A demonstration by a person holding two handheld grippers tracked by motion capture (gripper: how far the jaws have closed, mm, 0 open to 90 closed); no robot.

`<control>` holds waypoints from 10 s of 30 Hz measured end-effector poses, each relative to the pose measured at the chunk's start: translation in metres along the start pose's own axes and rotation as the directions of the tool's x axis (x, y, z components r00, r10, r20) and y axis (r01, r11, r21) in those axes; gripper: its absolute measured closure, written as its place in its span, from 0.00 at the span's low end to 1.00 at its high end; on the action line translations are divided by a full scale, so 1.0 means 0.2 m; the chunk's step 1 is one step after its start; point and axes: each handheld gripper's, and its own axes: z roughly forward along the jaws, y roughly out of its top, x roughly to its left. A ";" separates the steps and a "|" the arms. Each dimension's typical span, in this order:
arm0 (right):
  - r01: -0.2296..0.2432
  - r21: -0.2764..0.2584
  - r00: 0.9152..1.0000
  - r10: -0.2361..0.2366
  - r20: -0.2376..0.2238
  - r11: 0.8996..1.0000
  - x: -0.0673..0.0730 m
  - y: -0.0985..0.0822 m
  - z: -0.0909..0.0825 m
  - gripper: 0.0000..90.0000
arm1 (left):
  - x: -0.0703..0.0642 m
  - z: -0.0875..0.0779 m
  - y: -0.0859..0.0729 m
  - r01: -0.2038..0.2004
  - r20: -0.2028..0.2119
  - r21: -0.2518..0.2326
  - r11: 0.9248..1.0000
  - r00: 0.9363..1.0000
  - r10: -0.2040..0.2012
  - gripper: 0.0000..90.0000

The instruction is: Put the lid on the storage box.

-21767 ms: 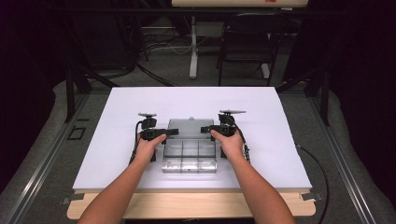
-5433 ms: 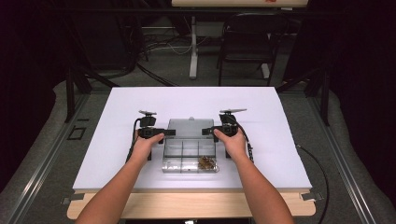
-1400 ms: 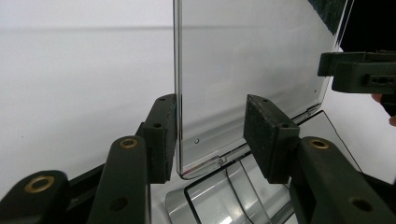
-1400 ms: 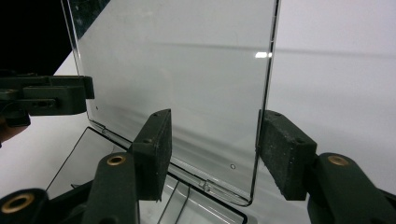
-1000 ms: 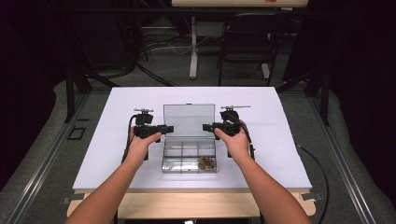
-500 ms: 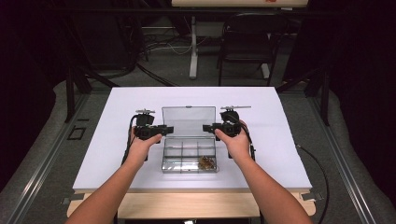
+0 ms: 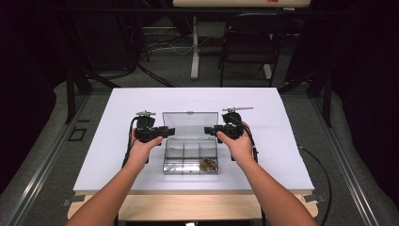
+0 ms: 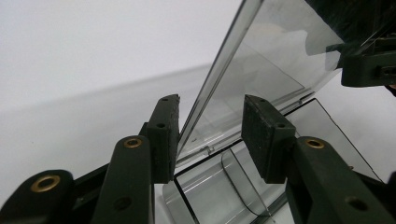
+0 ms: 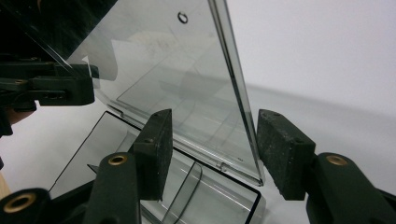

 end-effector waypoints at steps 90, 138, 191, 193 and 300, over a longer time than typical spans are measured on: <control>0.083 -0.035 0.996 -0.083 -0.011 0.996 0.02 -0.09 -0.05 0.50 | -0.15 -0.32 0.00 -0.158 0.003 -0.132 0.979 0.987 0.160 0.77; 0.140 -0.116 0.989 -0.143 -0.022 0.983 0.05 -0.19 -0.30 0.46 | -0.18 -0.34 -0.07 -0.159 0.015 -0.131 0.979 0.987 0.162 0.72; 0.247 -0.144 0.965 -0.257 -0.052 0.958 0.22 -0.36 -0.34 0.56 | -0.23 -0.39 -0.21 -0.193 0.032 -0.149 0.970 0.979 0.200 0.68; 0.249 -0.145 0.964 -0.260 -0.058 0.958 0.22 -0.36 -0.34 0.57 | -0.23 -0.38 -0.21 -0.192 0.032 -0.154 0.969 0.979 0.199 0.68; 0.192 -0.063 0.978 -0.196 -0.073 0.979 0.10 -0.60 -0.31 0.87 | -0.18 -0.33 -0.55 -0.214 0.047 -0.019 0.977 0.975 0.215 0.84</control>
